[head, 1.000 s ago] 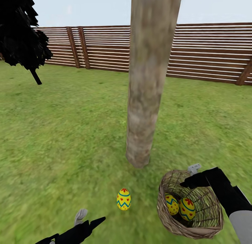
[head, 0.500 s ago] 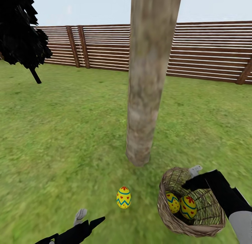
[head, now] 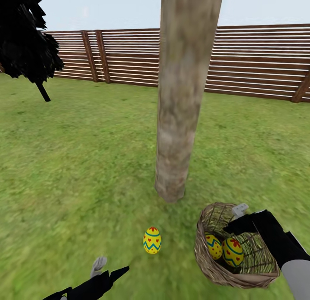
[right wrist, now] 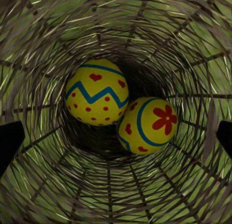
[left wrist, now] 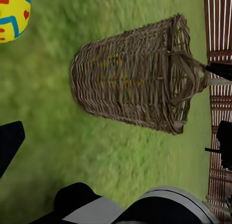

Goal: Take the three Easter eggs out of the wicker basket on the lawn in the garden, then place them on the lawn next to a single tree (choose any tree) so that all three eggs are next to the same tree and none are left in the basket.

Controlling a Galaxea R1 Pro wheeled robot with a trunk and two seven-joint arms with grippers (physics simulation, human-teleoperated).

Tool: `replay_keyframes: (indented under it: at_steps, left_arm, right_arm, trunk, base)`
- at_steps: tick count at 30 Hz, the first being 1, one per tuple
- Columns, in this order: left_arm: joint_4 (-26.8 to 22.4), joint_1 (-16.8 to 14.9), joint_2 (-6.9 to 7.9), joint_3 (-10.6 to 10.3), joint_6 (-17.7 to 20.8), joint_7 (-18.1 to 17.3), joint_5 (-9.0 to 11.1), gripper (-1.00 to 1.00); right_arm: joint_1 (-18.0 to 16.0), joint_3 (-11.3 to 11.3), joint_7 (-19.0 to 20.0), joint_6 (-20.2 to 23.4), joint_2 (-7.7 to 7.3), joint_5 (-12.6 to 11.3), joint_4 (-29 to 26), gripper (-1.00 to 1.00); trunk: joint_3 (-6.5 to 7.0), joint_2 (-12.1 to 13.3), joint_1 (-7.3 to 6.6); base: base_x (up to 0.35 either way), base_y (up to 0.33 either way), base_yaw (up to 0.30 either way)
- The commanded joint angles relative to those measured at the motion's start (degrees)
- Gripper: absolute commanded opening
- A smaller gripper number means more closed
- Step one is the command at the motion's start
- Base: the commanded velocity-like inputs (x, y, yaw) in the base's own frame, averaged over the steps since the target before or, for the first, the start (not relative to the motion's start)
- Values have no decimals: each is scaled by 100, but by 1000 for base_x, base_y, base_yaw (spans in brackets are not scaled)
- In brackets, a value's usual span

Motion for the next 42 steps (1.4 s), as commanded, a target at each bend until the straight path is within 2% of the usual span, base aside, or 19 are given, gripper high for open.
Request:
replay_keyframes:
  at_steps: [1, 14, 17, 24, 30, 42]
  left_arm:
    - [0, -2, 0, 3, 43, -5, 33, 100]
    - [0, -2, 0, 3, 43, -5, 33, 100]
    - [0, -2, 0, 3, 43, -5, 33, 100]
    - [0, -2, -2, 3, 43, -2, 33, 100]
    - [0, -2, -7, 3, 43, 5, 33, 100]
    - [0, -2, -17, -4, 43, 21, 25, 100]
  right_arm:
    - [-3, -12, 56, 7, 2, 60, -8, 100]
    - [-3, -11, 19, -52, 9, 83, 1, 100]
    - [-3, -14, -121, -145, 31, 88, 3, 100]
    - [-3, -29, -366, -224, 185, 76, 6, 100]
    - [-3, -36, -389, -231, 209, 62, 4, 100]
    - [-3, -32, -394, -232, 219, 68, 4, 100]
  trunk:
    - [-23, -43, 22]
    - [-256, -565, 307]
    - [-310, -685, 373]
    - [-310, -685, 373]
    - [-310, -685, 373]
    - [-310, -685, 373]
  base:
    - [0, 0, 0]
    - [0, 0, 0]
    - [0, 0, 0]
    - [0, 0, 0]
    - [17, 0, 0]
    - [174, 0, 0]
